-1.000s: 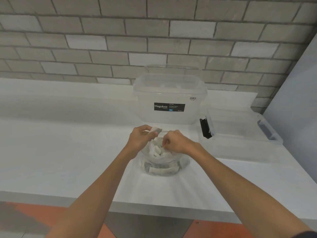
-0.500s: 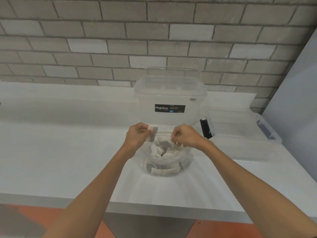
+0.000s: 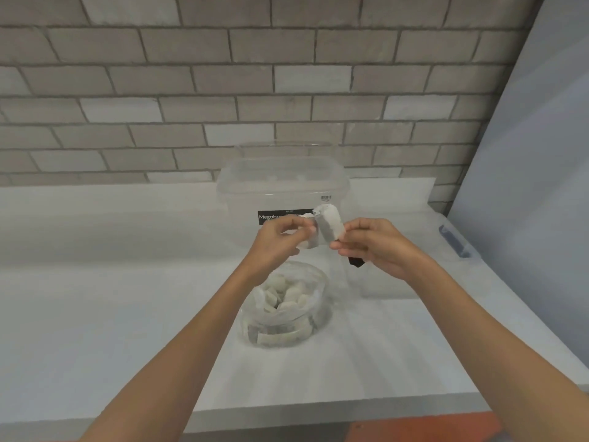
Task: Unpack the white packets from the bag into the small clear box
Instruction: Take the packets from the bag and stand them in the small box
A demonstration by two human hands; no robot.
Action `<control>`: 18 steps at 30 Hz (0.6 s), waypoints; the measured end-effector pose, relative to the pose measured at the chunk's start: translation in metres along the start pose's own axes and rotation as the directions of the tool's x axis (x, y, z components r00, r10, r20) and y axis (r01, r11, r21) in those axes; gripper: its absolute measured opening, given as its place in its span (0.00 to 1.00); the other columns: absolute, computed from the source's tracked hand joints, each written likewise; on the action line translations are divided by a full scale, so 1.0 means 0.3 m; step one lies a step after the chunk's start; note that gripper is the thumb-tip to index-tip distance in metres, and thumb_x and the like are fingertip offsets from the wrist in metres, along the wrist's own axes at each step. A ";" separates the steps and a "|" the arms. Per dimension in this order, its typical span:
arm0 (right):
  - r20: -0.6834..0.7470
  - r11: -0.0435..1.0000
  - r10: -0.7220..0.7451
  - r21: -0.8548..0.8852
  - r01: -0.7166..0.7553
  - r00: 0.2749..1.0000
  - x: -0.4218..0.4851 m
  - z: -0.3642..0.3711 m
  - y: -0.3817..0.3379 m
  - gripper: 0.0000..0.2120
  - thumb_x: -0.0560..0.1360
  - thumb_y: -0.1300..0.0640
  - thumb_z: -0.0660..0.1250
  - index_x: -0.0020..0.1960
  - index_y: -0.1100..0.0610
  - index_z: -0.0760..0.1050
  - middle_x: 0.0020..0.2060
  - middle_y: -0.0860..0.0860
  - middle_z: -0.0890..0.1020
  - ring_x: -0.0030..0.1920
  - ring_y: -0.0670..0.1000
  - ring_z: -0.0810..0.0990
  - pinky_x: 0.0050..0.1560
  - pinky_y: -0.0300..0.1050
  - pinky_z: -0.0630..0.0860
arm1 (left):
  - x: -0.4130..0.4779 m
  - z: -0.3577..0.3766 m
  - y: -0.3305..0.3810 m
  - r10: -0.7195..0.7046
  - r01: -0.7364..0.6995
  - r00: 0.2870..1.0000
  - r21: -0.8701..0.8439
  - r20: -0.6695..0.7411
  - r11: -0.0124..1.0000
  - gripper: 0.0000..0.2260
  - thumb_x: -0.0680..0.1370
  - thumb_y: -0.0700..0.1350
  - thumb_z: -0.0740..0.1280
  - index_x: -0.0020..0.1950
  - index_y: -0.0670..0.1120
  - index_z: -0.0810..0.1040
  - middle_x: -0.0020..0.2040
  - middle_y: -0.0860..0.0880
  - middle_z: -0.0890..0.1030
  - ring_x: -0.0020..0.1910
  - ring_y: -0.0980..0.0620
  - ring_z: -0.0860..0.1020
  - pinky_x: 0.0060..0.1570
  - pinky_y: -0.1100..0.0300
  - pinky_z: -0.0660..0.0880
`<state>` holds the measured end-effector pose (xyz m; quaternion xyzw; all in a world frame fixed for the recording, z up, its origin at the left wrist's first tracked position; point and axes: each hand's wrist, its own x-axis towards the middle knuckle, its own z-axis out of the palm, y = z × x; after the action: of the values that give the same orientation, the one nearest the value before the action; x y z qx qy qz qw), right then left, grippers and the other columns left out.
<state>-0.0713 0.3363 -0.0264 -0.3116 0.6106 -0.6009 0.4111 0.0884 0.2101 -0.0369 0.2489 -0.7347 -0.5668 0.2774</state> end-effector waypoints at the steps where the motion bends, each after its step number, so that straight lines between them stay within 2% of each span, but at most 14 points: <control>1: -0.009 0.999 0.003 0.044 -0.002 1.000 -0.002 -0.023 -0.006 0.03 0.75 0.70 0.66 0.48 0.65 0.76 0.44 0.62 0.84 0.47 0.54 0.85 0.43 0.39 0.81 | 0.011 0.035 0.021 0.017 -0.017 1.000 0.005 0.019 1.000 0.07 0.75 0.49 0.71 0.51 0.49 0.82 0.52 0.56 0.82 0.49 0.57 0.81 0.48 0.60 0.78; 4: -0.018 0.992 0.014 0.126 -0.011 1.000 0.004 -0.108 -0.021 0.06 0.75 0.69 0.67 0.52 0.66 0.75 0.50 0.64 0.83 0.50 0.56 0.85 0.44 0.40 0.81 | 0.064 0.137 0.063 0.092 -0.093 0.996 0.031 0.014 0.995 0.09 0.75 0.49 0.71 0.51 0.45 0.82 0.51 0.53 0.82 0.45 0.56 0.80 0.46 0.59 0.77; 6: -0.002 0.995 0.012 0.101 -0.012 1.000 0.012 -0.173 -0.035 0.05 0.75 0.69 0.67 0.50 0.65 0.75 0.49 0.63 0.84 0.51 0.56 0.85 0.45 0.40 0.81 | 0.112 0.197 0.079 0.134 -0.133 0.991 0.059 -0.006 0.989 0.07 0.75 0.48 0.72 0.48 0.45 0.82 0.47 0.53 0.82 0.40 0.58 0.79 0.44 0.59 0.76; 9: 0.016 0.998 -0.004 0.069 0.003 1.000 0.030 -0.277 -0.065 0.03 0.74 0.70 0.67 0.47 0.65 0.76 0.44 0.61 0.85 0.49 0.55 0.85 0.44 0.40 0.81 | 0.184 0.280 0.097 0.154 -0.154 0.988 0.111 0.007 0.982 0.05 0.74 0.48 0.73 0.45 0.47 0.82 0.45 0.55 0.82 0.33 0.64 0.78 0.39 0.68 0.73; 12: 0.042 0.999 0.001 0.040 -0.003 0.999 0.063 -0.384 -0.089 0.04 0.74 0.70 0.68 0.48 0.66 0.76 0.45 0.63 0.84 0.50 0.57 0.85 0.46 0.41 0.82 | 0.253 0.367 0.108 0.148 -0.149 0.989 0.115 0.018 0.982 0.04 0.74 0.48 0.73 0.44 0.48 0.81 0.45 0.54 0.82 0.37 0.60 0.80 0.41 0.65 0.74; 15: 0.080 0.999 0.020 -0.043 -0.017 0.997 0.101 -0.486 -0.107 0.06 0.73 0.68 0.69 0.50 0.64 0.76 0.48 0.63 0.83 0.51 0.57 0.84 0.49 0.44 0.82 | 0.319 0.447 0.119 0.123 -0.125 0.992 0.129 0.022 0.984 0.04 0.73 0.47 0.74 0.42 0.48 0.81 0.44 0.52 0.82 0.39 0.54 0.79 0.45 0.59 0.75; 18: 0.047 0.970 -0.052 -0.236 0.061 0.998 0.141 -0.570 -0.128 0.12 0.73 0.61 0.72 0.56 0.57 0.76 0.47 0.56 0.85 0.50 0.53 0.84 0.51 0.46 0.80 | 0.375 0.512 0.119 0.103 -0.104 0.995 0.164 0.013 0.981 0.04 0.72 0.45 0.75 0.41 0.46 0.82 0.43 0.51 0.83 0.37 0.54 0.82 0.43 0.64 0.76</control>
<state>-0.2454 0.3776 -0.0041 -0.3879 0.6603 -0.5288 0.3660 -0.1006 0.2485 -0.0195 0.2311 -0.7916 -0.4895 0.2835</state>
